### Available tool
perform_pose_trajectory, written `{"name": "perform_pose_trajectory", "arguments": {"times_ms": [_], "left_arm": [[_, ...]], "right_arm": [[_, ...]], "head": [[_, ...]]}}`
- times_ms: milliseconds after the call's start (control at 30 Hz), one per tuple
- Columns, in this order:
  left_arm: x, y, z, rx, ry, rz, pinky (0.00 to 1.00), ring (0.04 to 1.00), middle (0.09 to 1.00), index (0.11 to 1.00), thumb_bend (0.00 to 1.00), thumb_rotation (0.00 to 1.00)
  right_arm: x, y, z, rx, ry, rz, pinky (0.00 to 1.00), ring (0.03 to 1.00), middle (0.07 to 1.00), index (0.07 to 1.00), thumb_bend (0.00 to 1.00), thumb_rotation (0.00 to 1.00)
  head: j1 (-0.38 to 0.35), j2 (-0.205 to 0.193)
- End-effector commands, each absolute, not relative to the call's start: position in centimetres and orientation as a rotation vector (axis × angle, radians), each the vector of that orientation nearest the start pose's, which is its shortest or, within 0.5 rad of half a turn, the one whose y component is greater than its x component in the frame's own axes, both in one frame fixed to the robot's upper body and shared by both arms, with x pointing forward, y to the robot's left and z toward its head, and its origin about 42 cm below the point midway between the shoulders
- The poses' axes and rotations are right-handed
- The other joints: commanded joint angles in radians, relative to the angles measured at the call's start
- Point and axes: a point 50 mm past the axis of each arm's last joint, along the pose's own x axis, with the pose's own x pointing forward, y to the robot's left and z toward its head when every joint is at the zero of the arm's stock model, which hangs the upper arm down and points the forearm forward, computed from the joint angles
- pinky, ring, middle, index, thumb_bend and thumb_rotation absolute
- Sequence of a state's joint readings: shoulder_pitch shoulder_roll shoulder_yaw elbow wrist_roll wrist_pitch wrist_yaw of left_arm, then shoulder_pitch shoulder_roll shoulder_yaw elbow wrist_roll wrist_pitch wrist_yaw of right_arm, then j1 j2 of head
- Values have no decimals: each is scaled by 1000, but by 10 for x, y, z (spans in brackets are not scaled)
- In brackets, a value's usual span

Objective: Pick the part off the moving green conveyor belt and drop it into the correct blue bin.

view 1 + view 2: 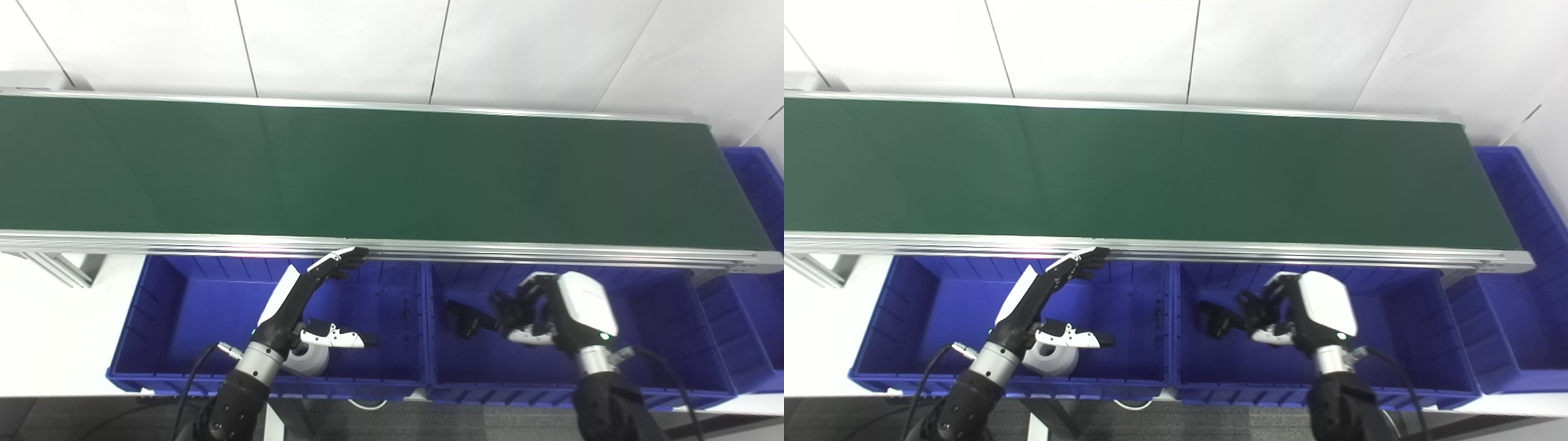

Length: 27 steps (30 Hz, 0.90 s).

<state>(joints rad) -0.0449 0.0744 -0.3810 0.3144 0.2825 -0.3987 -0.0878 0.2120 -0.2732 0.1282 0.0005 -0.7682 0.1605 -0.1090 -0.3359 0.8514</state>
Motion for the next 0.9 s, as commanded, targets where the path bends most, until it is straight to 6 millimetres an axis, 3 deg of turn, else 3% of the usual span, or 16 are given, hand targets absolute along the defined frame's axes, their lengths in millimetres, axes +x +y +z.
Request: {"name": "perform_pose_trajectory", "arguments": {"times_ms": [0, 167, 267, 367, 567, 733, 867], "left_arm": [[265, 122, 50, 327, -190, -566, 750, 804, 819, 819, 704, 239], [264, 124, 51, 326, -188, -562, 744, 801, 816, 818, 703, 220], [263, 125, 51, 320, -195, -560, 745, 798, 814, 817, 703, 210], [263, 127, 50, 328, -190, -562, 745, 800, 814, 816, 706, 212], [262, 129, 51, 341, -194, -565, 745, 802, 815, 816, 706, 237], [258, 132, 52, 335, -194, -564, 748, 802, 815, 818, 704, 235], [256, 132, 51, 333, -188, -561, 746, 798, 812, 815, 707, 218]], "right_arm": [[208, -290, 51, -1044, 270, 10, 777, 836, 839, 798, 593, 359], [205, -273, 53, -976, 208, 30, 966, 977, 955, 889, 657, 493], [201, -262, 62, -936, 140, 18, 995, 997, 985, 918, 676, 521], [197, -249, 73, -888, 39, -19, 1000, 1000, 997, 947, 663, 618], [189, -214, 84, -741, -65, -64, 924, 974, 980, 957, 678, 548], [184, -196, 74, -603, -93, -48, 889, 954, 963, 951, 669, 442], [181, -192, 63, -520, -125, -54, 826, 883, 905, 918, 682, 445]], "head": [[0, 0], [2, -2], [3, -2], [5, -4], [18, -5], [38, -1], [50, -2]]}}
